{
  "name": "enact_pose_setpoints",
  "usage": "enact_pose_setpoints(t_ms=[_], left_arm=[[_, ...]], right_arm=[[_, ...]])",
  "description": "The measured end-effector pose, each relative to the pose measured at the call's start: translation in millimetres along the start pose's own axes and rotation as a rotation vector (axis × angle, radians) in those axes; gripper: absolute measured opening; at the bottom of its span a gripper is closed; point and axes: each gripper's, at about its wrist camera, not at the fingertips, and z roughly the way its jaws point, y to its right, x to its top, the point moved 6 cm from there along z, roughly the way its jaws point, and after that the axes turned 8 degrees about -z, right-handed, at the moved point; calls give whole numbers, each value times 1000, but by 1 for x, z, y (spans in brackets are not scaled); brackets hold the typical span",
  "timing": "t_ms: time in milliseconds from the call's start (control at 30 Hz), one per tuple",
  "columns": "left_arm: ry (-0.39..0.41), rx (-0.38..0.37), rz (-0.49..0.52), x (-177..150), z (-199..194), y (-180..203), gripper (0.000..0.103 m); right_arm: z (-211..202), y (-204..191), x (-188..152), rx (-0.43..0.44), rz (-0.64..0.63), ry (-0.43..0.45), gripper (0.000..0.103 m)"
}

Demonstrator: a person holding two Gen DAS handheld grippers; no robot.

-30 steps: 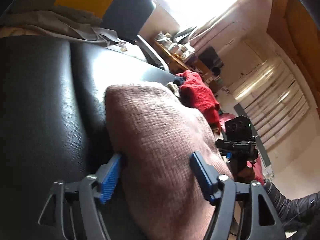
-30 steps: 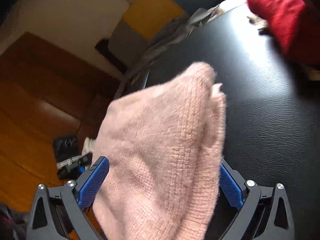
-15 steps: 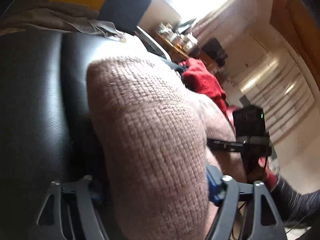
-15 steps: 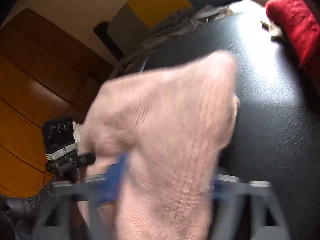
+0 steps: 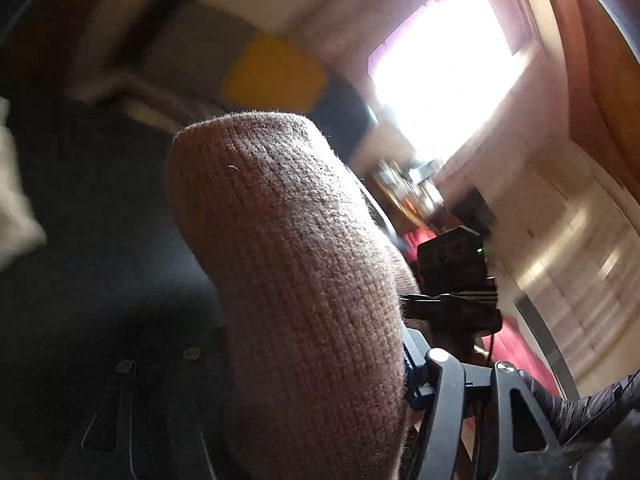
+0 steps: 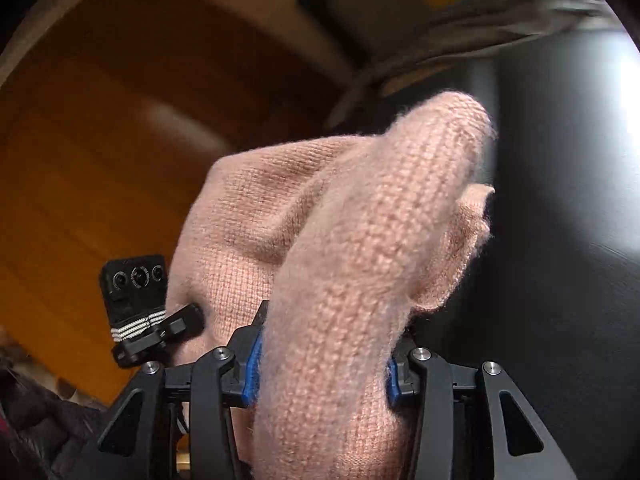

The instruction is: Fold clothes

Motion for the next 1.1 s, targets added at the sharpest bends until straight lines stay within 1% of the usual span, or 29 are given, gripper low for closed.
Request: enact_pose_setpoints(t_ms=[100, 200, 300, 367, 400, 433, 500, 533, 567, 600, 633, 667, 700, 733, 833, 900, 933, 967, 1000, 1100], left_arm=[[158, 81, -31, 34, -64, -30, 63], [322, 155, -41, 70, -123, -56, 63], [460, 229, -65, 103, -169, -87, 64], [514, 291, -105, 118, -187, -115, 64], [532, 322, -136, 122, -192, -132, 64], [526, 355, -183, 123, -190, -155, 64], [479, 438, -301, 121, -180, -208, 64], [442, 480, -371, 113, -169, -239, 64], [402, 525, -419, 104, -158, -267, 67], [392, 524, -443, 98, -154, -281, 70], [400, 483, -460, 95, -154, -286, 71], [408, 443, -476, 92, -154, -291, 71], [406, 437, -468, 92, -152, -292, 72], [397, 451, -450, 94, -150, -290, 74], [378, 495, -415, 104, -147, -278, 75], [380, 520, -422, 107, -155, -272, 76], [386, 538, -428, 107, -164, -271, 76], [392, 556, -434, 106, -172, -269, 76], [402, 580, -434, 105, -180, -267, 76], [477, 709, -390, 99, -218, -257, 75]], right_arm=[[68, -45, 41, 95, -92, -42, 47], [137, -98, 89, 183, -191, -80, 47], [204, -158, 135, 253, -314, -118, 47], [252, -193, 161, 279, -388, -154, 47], [273, -204, 169, 287, -414, -175, 47], [299, -211, 175, 277, -437, -202, 47], [349, -218, 181, 254, -470, -269, 47], [383, -211, 176, 195, -477, -326, 47], [410, -198, 165, 130, -478, -382, 47], [437, -184, 155, 65, -478, -437, 47], [455, -167, 143, 21, -442, -478, 50], [462, -157, 138, 43, -388, -468, 54], [461, -153, 137, 81, -347, -439, 54], [459, -149, 136, 120, -308, -408, 54], [456, -147, 134, 117, -317, -392, 55], [455, -150, 138, 88, -326, -392, 60], [453, -153, 140, 59, -350, -386, 67], [450, -155, 143, 23, -370, -375, 70], [446, -158, 146, -13, -390, -364, 78], [420, -173, 166, -103, -465, -246, 80]])
